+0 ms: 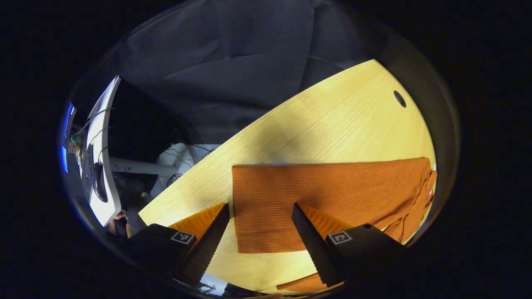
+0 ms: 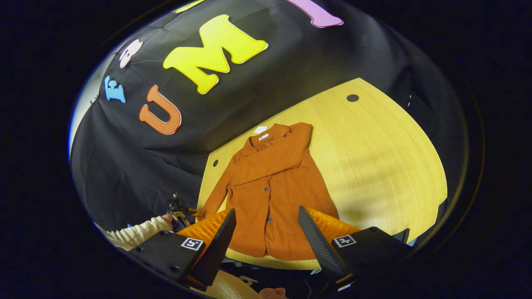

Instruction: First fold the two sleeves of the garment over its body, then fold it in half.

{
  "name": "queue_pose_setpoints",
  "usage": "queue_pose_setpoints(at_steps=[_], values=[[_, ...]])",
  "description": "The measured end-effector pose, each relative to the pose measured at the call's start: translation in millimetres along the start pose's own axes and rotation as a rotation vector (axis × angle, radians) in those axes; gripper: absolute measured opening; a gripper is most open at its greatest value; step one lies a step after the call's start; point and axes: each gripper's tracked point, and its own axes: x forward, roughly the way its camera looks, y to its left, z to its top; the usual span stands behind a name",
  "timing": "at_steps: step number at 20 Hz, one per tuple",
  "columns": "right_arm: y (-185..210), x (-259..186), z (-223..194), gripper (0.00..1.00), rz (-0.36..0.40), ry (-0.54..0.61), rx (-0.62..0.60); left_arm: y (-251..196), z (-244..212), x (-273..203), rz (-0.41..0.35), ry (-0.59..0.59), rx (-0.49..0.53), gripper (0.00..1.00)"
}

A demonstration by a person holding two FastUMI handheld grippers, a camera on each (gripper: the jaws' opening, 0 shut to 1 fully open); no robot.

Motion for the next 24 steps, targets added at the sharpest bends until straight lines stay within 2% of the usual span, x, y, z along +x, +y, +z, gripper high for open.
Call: queue_pose_setpoints(at_steps=[2, 4, 5, 9, 12, 17, 21, 24], values=[[5.3, 7.4, -1.0, 0.97, 0.012, 0.013, -0.005, -0.7, 0.7, -0.1, -0.007, 0.003, 0.014, 1.00], [7.8, 15.5, -5.9, 0.97, 0.015, 0.019, 0.001, -6.3, 2.1, 0.1, -0.013, 0.004, 0.039, 0.92], [8.9, 19.0, -10.6, 0.97, 0.019, 0.030, 0.007, -11.1, 2.7, -0.7, -0.016, 0.004, 0.054, 0.81], [5.8, 26.4, -23.7, 0.97, 0.003, 0.055, -0.010, -23.6, 1.2, 0.9, 0.000, 0.003, 0.096, 0.17], [-0.9, 22.1, -26.0, 0.97, -0.003, 0.042, 0.006, -24.4, 2.5, 1.2, -0.017, 0.020, 0.119, 0.10], [-19.5, 13.6, -19.8, 0.97, -0.027, 0.012, 0.018, -25.2, 2.9, 0.0, -0.078, 0.039, 0.036, 0.04], [-24.8, 12.5, -17.2, 0.96, -0.031, 0.010, 0.015, -27.8, 5.9, -11.6, -0.070, 0.014, 0.062, 0.03], [-28.2, 14.6, -15.8, 0.97, -0.033, 0.012, -0.003, -49.3, 10.9, -30.0, -0.088, -0.010, 0.091, 0.03]])
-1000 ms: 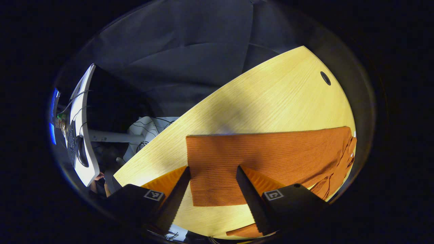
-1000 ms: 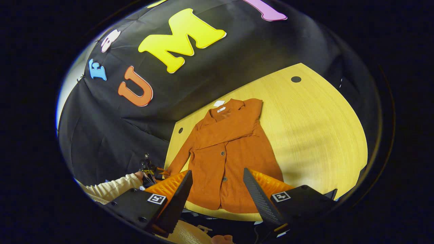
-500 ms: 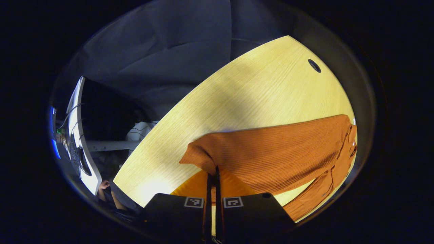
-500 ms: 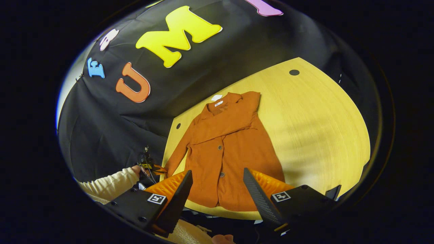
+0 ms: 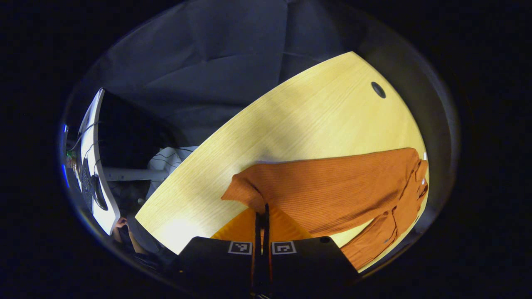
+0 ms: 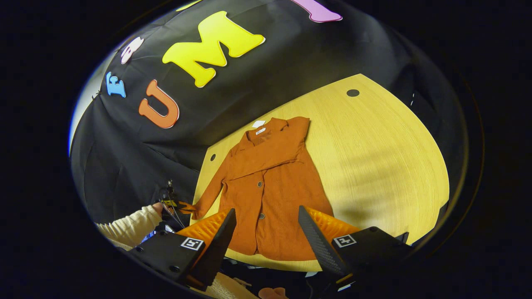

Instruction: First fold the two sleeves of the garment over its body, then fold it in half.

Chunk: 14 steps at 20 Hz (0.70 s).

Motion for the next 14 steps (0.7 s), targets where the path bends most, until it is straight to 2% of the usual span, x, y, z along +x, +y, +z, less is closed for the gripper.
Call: queue_pose_setpoints(at_steps=[3, 5, 8, 10, 14], values=[[-1.4, 3.0, 2.2, 0.97, 0.012, -0.003, 0.011, -33.8, 10.5, -22.8, -0.036, -0.046, 0.064, 0.03], [0.0, 5.3, 3.5, 0.96, 0.022, 0.004, 0.006, -73.0, 14.5, -37.7, -0.085, -0.066, 0.100, 0.03], [1.5, 8.4, 8.2, 0.97, 0.037, 0.008, -0.006, -124.2, 14.7, -64.9, -0.111, -0.098, 0.205, 0.03], [6.5, 10.5, 16.8, 0.97, 0.056, -0.007, 0.012, -172.7, 10.1, -80.6, -0.143, -0.112, 0.269, 0.03], [5.3, 11.1, 31.4, 0.97, 0.087, -0.036, 0.025, -268.7, -2.4, -99.0, -0.159, -0.144, 0.437, 0.03]])
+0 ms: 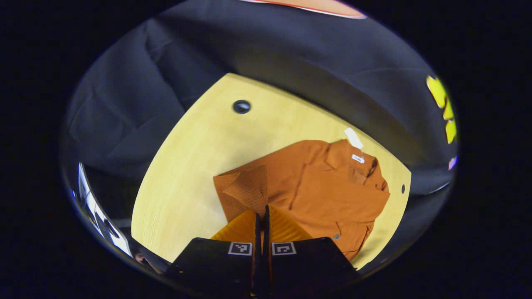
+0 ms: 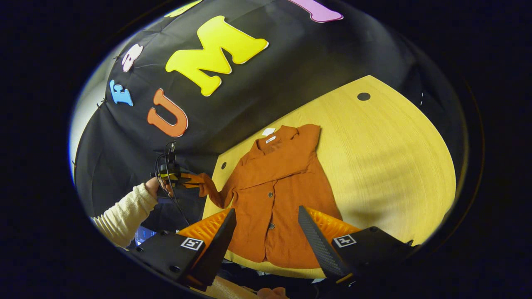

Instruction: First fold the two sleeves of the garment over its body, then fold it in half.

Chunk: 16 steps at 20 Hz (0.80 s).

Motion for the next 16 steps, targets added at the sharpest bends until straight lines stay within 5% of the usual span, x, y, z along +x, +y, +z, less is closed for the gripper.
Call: queue_pose_setpoints(at_steps=[10, 16], values=[[-71.2, -34.1, 12.2, 0.97, -0.098, -0.052, 0.097, -234.7, -30.3, 32.5, -0.190, 0.084, 0.336, 0.03], [-111.4, -65.8, -2.0, 0.97, -0.188, -0.038, 0.114, -312.0, -48.2, 44.0, -0.232, 0.154, 0.405, 0.03]])
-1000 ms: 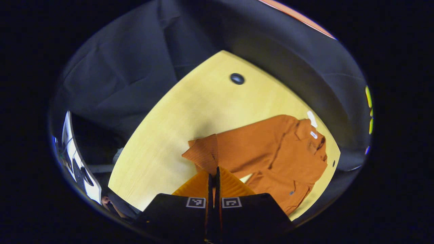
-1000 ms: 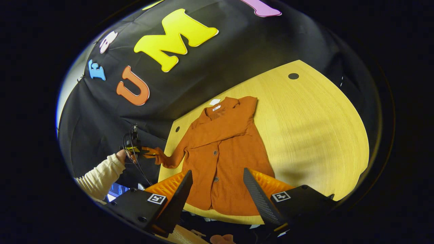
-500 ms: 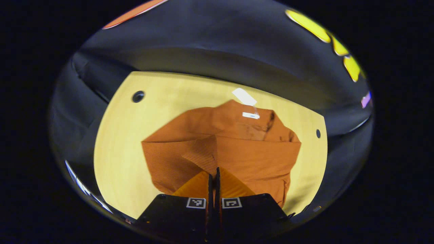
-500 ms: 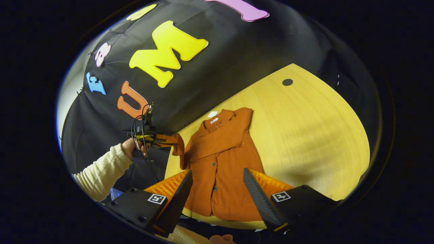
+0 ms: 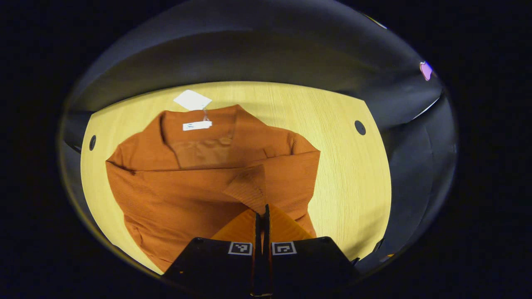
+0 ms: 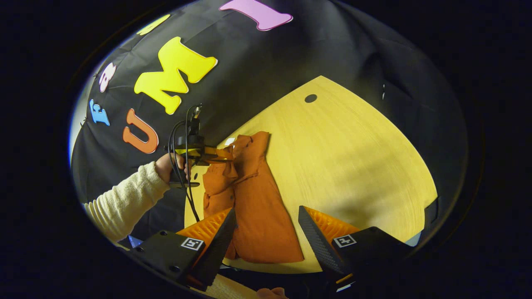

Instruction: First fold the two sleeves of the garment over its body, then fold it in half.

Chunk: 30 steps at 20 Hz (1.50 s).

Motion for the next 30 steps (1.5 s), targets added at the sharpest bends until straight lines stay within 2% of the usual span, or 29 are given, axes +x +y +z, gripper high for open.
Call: queue_pose_setpoints(at_steps=[2, 3, 4, 5, 6, 8, 9, 10, 11, 12, 14, 15, 16, 17, 19, 20, 22, 23, 24, 25, 27, 30], values=[[-14.5, -6.2, -1.4, 0.97, -0.022, 0.004, 0.010, -5.1, 3.6, -3.6, 0.003, 0.020, -0.020, 0.04], [-20.7, -8.8, -1.7, 0.97, -0.028, 0.005, 0.018, -3.5, -2.2, 14.4, 0.009, 0.017, -0.029, 0.05], [-25.7, -9.9, -1.0, 0.97, -0.034, 0.005, 0.025, -16.5, -22.2, 63.1, 0.013, 0.011, -0.038, 0.05], [-30.6, -11.0, 0.3, 0.97, -0.040, 0.005, 0.030, 4.2, 3.2, 21.0, 0.008, 0.008, -0.045, 0.06], [-34.3, -11.1, 0.6, 0.96, -0.045, 0.006, 0.033, -7.5, 5.3, 10.1, -0.009, 0.005, -0.053, 0.07], [-37.9, -11.9, 2.6, 0.97, -0.043, 0.009, 0.034, -12.0, 4.3, 12.1, -0.035, 0.002, -0.074, 0.15], [-38.9, -12.1, 3.5, 0.97, -0.044, 0.013, 0.027, -12.2, 4.6, 10.4, -0.039, -0.006, -0.084, 0.10], [-40.4, -11.1, 3.6, 0.97, -0.046, 0.017, 0.020, -15.1, 7.9, 9.6, -0.056, -0.030, -0.096, 0.43], [-41.2, -10.8, 3.6, 0.97, -0.047, 0.023, 0.013, -20.1, 9.3, 7.5, -0.078, -0.042, -0.107, 0.63], [-40.1, -9.9, 3.9, 0.97, -0.046, 0.026, 0.007, -22.3, 9.3, 2.0, -0.091, -0.049, -0.115, 0.48], [-35.3, -7.9, 6.2, 0.97, -0.037, 0.031, -0.004, -14.3, 8.6, -2.9, -0.081, -0.074, -0.124, 0.88], [-31.7, -6.2, 6.5, 0.97, -0.035, 0.032, -0.010, -9.2, 8.8, -5.9, -0.070, -0.089, -0.127, 0.95], [-29.1, -3.6, 5.7, 0.97, -0.036, 0.035, -0.018, -3.9, 8.3, -11.1, -0.060, -0.105, -0.134, 0.95], [-24.7, -1.3, 4.1, 0.97, -0.034, 0.039, -0.025, 0.2, 5.4, -15.0, -0.065, -0.120, -0.141, 1.00], [-13.9, 5.6, 1.0, 0.97, -0.030, 0.043, -0.048, 5.9, -5.9, -29.4, -0.086, -0.136, -0.153, 0.98], [-7.6, 10.0, -1.6, 0.93, -0.026, 0.046, -0.063, 11.4, -12.1, -35.8, -0.093, -0.157, -0.150, 0.99], [6.7, 18.9, -10.7, 0.97, -0.014, 0.059, -0.086, 25.2, -29.0, -47.1, -0.099, -0.195, -0.136, 0.99], [14.8, 23.6, -17.5, 0.93, -0.007, 0.070, -0.097, 33.2, -40.4, -51.8, -0.097, -0.211, -0.131, 0.99], [22.7, 29.2, -24.9, 0.97, -0.003, 0.085, -0.111, 43.2, -52.9, -59.4, -0.093, -0.229, -0.129, 0.99], [27.7, 34.9, -33.5, 0.93, -0.002, 0.101, -0.128, 53.3, -64.0, -66.0, -0.094, -0.253, -0.129, 1.00], [39.6, 46.2, -50.3, 0.97, -0.005, 0.135, -0.156, 82.9, -93.5, -78.0, -0.066, -0.285, -0.136, 0.99], [56.2, 65.9, -76.5, 0.97, -0.005, 0.182, -0.193, 141.4, -138.7, -98.5, 0.027, -0.351, -0.112, 0.99]])
